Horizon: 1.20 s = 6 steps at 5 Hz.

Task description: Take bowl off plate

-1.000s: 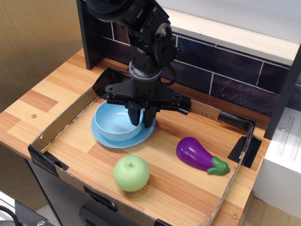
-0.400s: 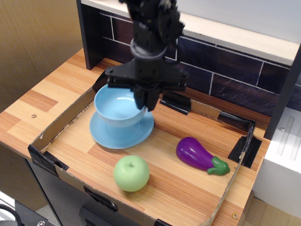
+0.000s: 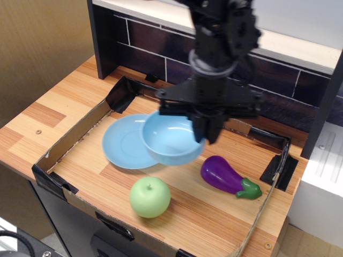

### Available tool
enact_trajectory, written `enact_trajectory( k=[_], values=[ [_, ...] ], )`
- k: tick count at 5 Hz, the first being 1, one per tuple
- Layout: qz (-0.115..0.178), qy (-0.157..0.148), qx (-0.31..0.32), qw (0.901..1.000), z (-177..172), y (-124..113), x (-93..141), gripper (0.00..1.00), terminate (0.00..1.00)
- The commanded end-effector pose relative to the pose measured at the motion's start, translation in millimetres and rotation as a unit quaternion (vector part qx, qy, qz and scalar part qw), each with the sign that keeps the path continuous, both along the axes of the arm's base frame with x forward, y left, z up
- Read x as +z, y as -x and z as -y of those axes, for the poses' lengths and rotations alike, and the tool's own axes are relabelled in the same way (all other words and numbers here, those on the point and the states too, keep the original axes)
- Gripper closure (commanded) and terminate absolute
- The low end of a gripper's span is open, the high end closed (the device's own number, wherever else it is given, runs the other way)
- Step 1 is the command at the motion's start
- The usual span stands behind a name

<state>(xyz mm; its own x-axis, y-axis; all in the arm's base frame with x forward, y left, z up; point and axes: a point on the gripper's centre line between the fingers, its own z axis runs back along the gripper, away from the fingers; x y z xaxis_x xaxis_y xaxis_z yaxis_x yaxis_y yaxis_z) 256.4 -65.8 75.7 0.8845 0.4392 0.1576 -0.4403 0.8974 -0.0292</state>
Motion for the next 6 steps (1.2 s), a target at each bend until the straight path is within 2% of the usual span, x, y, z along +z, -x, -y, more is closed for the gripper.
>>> enact_trajectory(
  k=[1,2,4,6],
  values=[
    [0.011,0.028,-0.028,0.9992,45.4,26.0,14.5,1.0,0.0],
    [0.009,0.038,-0.012,0.9992,52.9,30.5,-1.0,1.0,0.0],
    [0.012,0.041,-0.025,0.9988,72.7,45.0,-22.0,1.0,0.0],
    [0.015,0.046,-0.025,0.9985,79.7,50.4,-30.0,1.0,0.0]
  ],
)
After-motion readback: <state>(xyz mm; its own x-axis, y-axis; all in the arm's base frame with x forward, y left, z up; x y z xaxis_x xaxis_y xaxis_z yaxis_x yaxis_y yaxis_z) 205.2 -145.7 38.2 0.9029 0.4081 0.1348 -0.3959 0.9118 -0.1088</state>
